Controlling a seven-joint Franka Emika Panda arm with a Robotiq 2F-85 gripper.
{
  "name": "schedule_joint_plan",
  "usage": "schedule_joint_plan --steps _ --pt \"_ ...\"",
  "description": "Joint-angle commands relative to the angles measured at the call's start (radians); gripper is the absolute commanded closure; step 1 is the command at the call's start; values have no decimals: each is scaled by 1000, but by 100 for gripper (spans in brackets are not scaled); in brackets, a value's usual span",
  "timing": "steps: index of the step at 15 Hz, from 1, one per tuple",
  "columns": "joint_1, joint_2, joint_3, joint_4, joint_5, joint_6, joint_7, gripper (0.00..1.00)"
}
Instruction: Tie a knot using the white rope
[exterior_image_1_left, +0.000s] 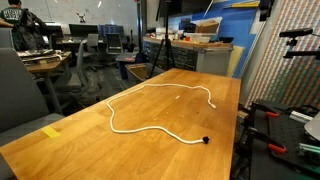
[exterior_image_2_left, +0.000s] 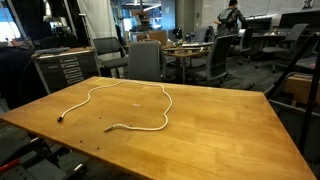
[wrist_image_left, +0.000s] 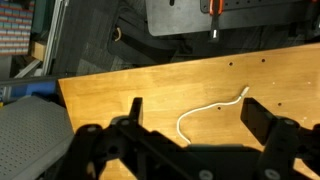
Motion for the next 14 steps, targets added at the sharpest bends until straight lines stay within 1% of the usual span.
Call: schedule_joint_plan --steps 1,3,4,5,6,8,12,14 --pt "110 -68 35 11 3 -18 -65 0" --pt "187 -52 68 30 40 11 -67 0" --pt "144 -41 41 11 10 -1 -35 0" --pt "166 -43 53 12 14 -2 -26 0" --pt "168 -42 53 8 14 -3 -22 0" --pt "158 -37 40 4 13 -2 -24 0" --pt "155 -37 37 4 12 -2 -24 0" --pt "183 -38 15 4 56 119 -26 0"
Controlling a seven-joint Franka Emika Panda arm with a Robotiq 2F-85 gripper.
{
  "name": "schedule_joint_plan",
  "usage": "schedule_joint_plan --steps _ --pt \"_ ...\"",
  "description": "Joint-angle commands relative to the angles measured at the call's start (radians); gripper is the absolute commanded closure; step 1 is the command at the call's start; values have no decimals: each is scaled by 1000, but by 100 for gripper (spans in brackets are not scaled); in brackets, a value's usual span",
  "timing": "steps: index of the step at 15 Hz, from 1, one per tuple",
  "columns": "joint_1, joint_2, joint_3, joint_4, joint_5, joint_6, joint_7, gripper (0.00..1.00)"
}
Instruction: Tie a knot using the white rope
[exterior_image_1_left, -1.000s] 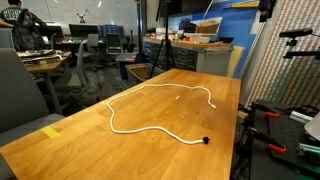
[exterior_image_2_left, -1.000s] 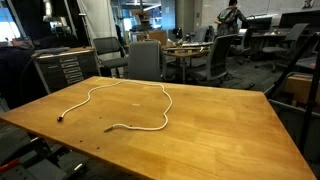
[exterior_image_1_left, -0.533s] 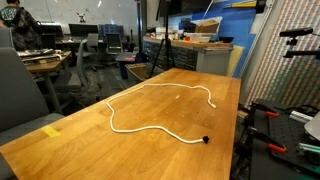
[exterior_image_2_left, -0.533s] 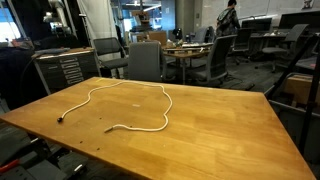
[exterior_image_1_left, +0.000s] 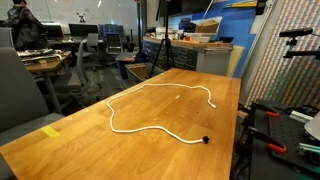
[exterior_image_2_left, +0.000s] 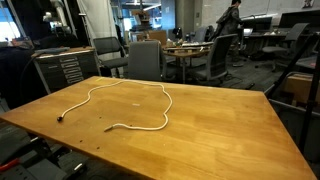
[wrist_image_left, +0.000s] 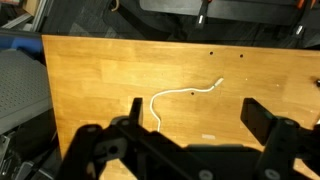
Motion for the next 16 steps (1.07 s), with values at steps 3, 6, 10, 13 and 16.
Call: schedule_joint_plan --steps 3,6,10,13,16 --pt "49 108 -39 100 144 244 15 0" --pt "118 272 -76 204 280 346 -100 0" --pt "159 476 -1 283 282 310 -184 0" --pt "142 542 99 312 120 297 -111 0" --pt "148 547 102 277 148 322 -113 0"
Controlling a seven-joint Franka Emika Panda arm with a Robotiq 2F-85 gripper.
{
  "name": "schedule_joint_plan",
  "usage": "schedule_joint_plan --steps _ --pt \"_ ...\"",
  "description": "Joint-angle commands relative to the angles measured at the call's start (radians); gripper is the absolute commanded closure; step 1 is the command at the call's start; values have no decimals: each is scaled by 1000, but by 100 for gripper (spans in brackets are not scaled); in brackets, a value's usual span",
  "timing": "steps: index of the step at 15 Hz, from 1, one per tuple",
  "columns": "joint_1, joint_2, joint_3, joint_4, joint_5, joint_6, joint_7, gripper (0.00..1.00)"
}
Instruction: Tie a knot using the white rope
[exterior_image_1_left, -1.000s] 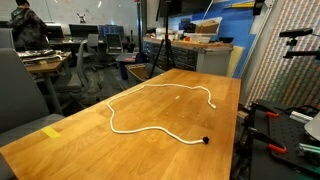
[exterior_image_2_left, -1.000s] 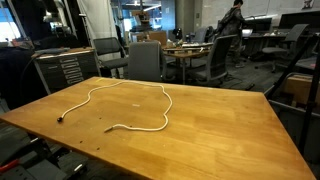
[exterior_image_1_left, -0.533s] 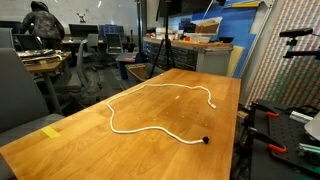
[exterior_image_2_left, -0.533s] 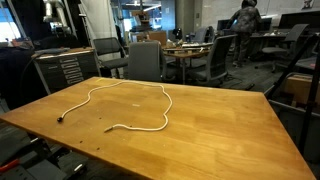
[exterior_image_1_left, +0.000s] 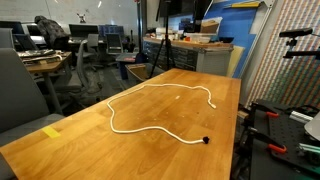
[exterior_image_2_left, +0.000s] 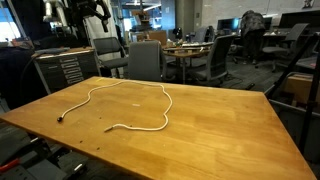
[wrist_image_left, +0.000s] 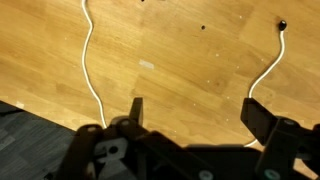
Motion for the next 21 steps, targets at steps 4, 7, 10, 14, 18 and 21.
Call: schedule_joint_plan --steps 4,7,10,14,18,21 --pt "-8 26 -3 -11 100 33 40 0" --pt "14 117 14 -40 261 112 57 0" --pt "38 210 78 -92 266 304 147 0" --pt "82 397 134 -101 133 531 361 0" --pt "204 507 69 -60 -215 531 624 0" --pt "194 512 82 -85 -175 553 594 0"
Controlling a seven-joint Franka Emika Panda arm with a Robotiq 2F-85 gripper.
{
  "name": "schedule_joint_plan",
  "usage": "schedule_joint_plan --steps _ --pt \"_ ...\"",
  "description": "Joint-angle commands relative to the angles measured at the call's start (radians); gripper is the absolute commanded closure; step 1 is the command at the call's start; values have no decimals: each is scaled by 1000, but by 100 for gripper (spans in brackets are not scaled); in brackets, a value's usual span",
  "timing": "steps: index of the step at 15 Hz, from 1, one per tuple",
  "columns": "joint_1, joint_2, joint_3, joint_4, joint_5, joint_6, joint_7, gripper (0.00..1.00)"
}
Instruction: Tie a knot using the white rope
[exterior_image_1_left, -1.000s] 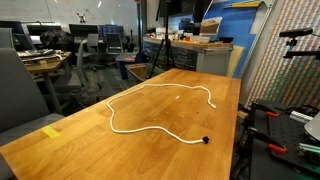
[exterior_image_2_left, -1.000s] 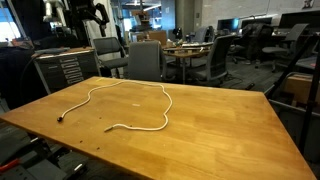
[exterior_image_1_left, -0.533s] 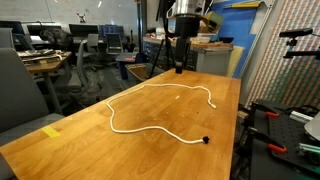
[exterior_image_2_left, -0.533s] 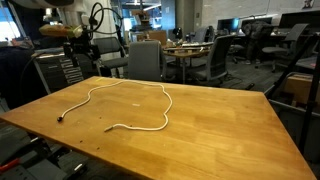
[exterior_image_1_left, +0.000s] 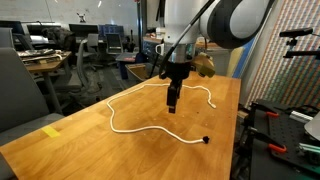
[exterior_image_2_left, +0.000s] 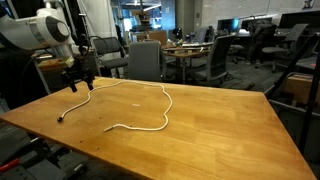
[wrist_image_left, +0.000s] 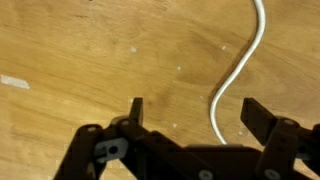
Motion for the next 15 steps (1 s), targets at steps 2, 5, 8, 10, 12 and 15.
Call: schedule_joint_plan --steps 2,5,8,10,12,15 --pt "-1 14 3 -1 47 26 -24 0" --pt "14 65 1 12 59 44 3 0" --pt "56 123 -30 27 21 72 50 0" --pt "83 146 -46 32 21 86 68 0" --pt "104 166 -57 39 36 108 80 0" --pt "132 174 -71 45 43 125 95 0"
